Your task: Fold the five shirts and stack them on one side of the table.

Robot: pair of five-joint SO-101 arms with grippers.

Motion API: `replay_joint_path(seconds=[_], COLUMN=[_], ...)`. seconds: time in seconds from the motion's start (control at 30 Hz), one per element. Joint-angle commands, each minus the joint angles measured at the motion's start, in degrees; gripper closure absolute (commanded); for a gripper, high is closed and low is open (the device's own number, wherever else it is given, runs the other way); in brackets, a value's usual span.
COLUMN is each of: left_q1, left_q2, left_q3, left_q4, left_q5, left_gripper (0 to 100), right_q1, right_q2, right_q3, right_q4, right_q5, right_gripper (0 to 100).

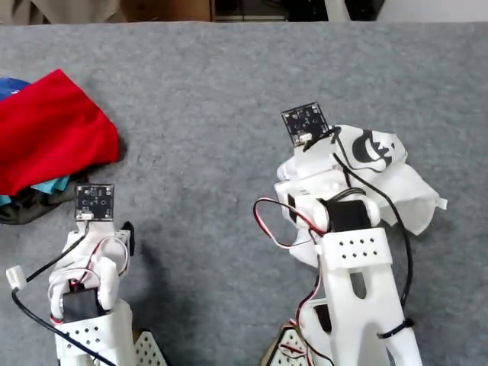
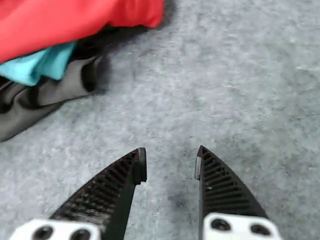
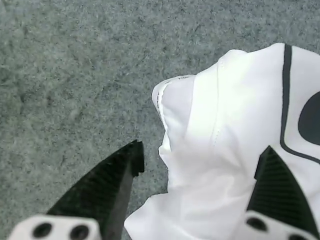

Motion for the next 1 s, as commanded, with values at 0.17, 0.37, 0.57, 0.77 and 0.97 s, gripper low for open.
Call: replay_joint_path(seconds=[0.17, 0.37, 0.57, 0.77, 0.97], left_q1=[1.6, 1.6, 1.5, 1.5, 1.5], left_q2=[-0.2, -0.2, -0.1, -0.1, -0.1], left_q3=[0.8, 0.8, 0.8, 0.8, 0.8], left_q4=[0.4, 0.4, 0.4, 0.4, 0.4], left_q5=[-0.3, -0.3, -0.3, -0.3, -0.3], left_gripper=[83, 83, 83, 83, 83], right_q1=[-0.8, -0.8, -0.8, -0.7, -0.8], right_q2=[-0.8, -0.8, -0.8, -1.0, -0.8], right_q3=[-0.1, 0.0, 0.0, 0.0, -0.1], right_q4=[-1.9, -4.3, -4.0, -4.0, -4.3], right_q5=[-0.1, -0.1, -0.1, -0.1, 0.0], right_gripper=[64.5, 64.5, 64.5, 64.5, 64.5])
